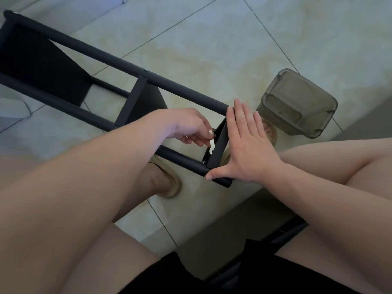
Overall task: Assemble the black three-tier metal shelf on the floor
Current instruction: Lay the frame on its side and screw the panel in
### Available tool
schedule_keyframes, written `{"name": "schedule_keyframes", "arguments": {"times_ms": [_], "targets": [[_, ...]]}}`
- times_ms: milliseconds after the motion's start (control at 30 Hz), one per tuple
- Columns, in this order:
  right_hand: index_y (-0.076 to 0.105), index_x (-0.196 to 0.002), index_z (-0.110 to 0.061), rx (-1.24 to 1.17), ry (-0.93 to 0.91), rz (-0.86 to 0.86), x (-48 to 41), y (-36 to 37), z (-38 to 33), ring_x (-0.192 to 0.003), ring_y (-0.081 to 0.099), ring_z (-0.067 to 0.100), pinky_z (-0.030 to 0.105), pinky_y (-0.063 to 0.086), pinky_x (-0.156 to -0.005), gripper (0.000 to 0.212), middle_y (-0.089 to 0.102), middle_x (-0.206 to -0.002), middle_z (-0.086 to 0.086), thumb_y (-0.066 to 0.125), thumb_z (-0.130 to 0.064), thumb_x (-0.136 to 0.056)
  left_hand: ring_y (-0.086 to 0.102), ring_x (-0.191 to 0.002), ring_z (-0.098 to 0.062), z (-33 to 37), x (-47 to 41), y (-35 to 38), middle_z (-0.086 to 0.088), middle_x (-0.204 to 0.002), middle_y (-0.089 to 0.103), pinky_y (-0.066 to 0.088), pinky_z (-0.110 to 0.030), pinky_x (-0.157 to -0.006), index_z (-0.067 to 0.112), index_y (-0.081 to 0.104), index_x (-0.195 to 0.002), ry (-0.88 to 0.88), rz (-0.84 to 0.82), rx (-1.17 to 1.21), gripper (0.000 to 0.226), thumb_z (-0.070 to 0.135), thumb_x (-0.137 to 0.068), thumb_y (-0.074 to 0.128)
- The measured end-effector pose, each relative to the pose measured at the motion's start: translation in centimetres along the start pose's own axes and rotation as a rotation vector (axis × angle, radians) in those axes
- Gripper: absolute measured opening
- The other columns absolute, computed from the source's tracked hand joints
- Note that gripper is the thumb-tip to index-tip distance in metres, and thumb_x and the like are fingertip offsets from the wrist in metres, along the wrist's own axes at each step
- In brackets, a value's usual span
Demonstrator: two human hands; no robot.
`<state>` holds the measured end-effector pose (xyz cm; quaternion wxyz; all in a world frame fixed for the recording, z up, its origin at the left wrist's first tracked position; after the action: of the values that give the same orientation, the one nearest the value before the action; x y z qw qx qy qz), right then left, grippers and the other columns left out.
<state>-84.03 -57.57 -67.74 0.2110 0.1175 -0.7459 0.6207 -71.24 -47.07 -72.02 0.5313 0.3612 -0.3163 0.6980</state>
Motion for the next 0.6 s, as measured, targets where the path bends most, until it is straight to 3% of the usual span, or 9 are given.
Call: {"name": "schedule_keyframes", "arguments": {"times_ms": [233, 600], "targets": [[-0.021, -0.156, 0.0, 0.003, 0.001, -0.008, 0.01, -0.16, -0.06, -0.151, -0.03, 0.033, 0.047, -0.014, -0.124, 0.161, -0.033, -0.162, 0.019, 0.042, -0.105, -0.05, 0.066, -0.067, -0.011, 0.38, -0.11, -0.06, -0.001, -0.083, 0.078, 0.046, -0.025, -0.063, 0.013, 0.07, -0.098, 0.017, 0.071, 0.083, 0.009, 0.019, -0.092, 0.07], [-0.022, -0.156, -0.002, -0.003, 0.004, -0.015, -0.04, -0.16, -0.12, -0.15, -0.031, 0.032, 0.047, -0.015, -0.124, 0.161, -0.034, -0.162, 0.017, 0.042, -0.104, -0.05, 0.068, -0.077, -0.012, -0.04, 0.42, 0.46, -0.001, -0.089, 0.079, 0.047, -0.026, -0.07, 0.015, 0.071, -0.099, -0.001, 0.0, -0.023, 0.008, 0.019, -0.095, 0.066]]}}
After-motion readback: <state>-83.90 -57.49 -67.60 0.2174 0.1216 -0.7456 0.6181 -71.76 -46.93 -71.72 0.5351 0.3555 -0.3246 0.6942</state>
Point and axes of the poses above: each hand's wrist, its own x-axis away from the middle knuckle, its own y-axis out of the palm, z = x × y, the point moved 4 cm from there along -x, towards the middle knuckle
